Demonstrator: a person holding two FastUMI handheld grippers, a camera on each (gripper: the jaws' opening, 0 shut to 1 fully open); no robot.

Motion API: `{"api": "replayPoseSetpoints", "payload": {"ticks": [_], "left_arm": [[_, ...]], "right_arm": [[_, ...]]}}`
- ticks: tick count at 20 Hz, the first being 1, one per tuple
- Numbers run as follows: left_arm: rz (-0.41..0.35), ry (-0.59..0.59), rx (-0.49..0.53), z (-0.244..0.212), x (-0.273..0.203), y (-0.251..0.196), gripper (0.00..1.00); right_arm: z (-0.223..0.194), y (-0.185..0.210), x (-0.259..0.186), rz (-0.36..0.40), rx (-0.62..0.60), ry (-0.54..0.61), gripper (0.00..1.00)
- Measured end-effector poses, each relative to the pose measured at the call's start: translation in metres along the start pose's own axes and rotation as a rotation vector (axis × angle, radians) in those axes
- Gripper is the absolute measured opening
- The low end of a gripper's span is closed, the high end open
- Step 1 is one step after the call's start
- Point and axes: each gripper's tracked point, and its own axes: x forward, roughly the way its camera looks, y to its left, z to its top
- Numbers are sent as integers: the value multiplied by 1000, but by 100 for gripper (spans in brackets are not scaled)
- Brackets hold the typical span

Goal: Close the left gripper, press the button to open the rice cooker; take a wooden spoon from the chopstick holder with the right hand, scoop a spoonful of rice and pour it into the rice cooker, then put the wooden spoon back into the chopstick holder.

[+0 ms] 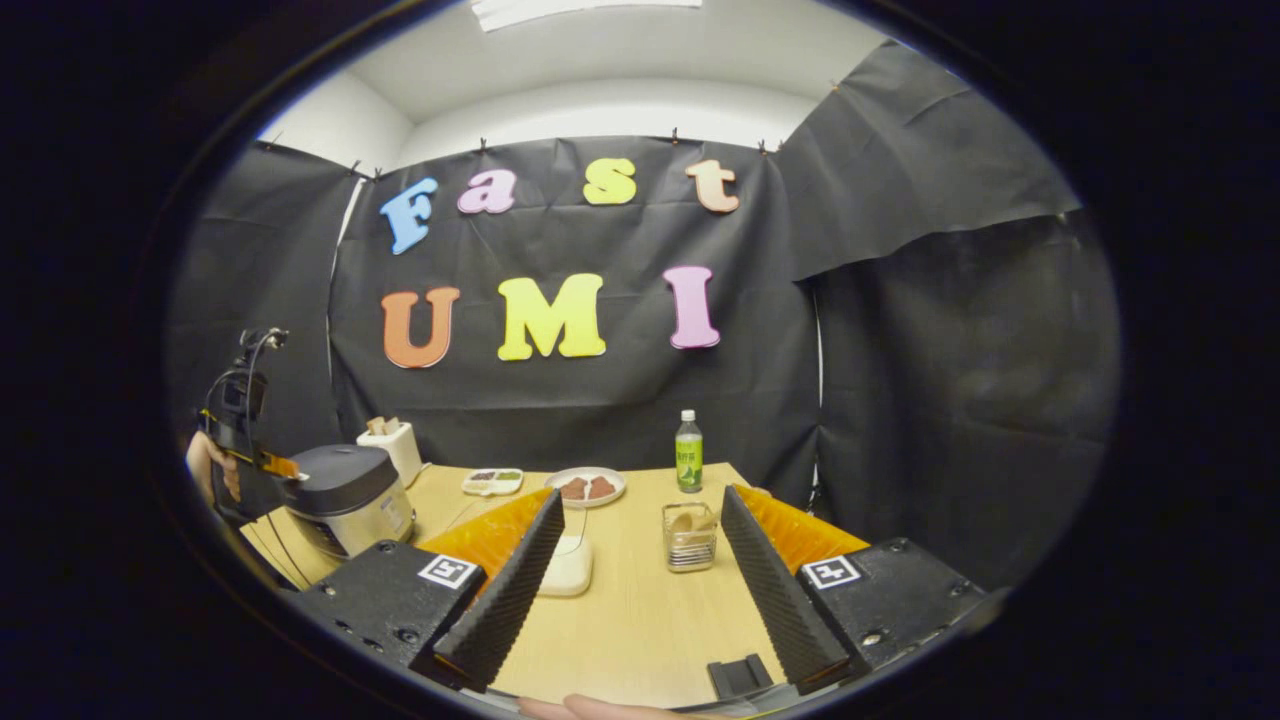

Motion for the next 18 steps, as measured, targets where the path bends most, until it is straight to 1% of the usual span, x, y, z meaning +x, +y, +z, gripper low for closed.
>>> {"api": "replayPoseSetpoints", "payload": {"ticks": [3,7,10,12,15,17,18], "left_arm": [[-14,36,25,-10,-2,-2,0],[-20,24,-26,-8,1,0,0],[-21,-15,-83,2,-6,0,0],[-27,-99,-100,24,-15,1,0],[-48,-224,-145,64,-45,-1,0],[-76,-250,-157,71,-65,-8,0],[-63,-275,-135,73,-77,-8,1]], "right_arm": [[-5,2,3,5,17,16,100],[-7,0,0,-1,19,17,100],[-9,0,-1,-4,10,17,100],[-13,1,1,-5,8,25,100],[-20,5,4,-1,0,41,100],[-23,7,3,0,-3,48,100],[-24,8,3,2,-3,52,100]]}}
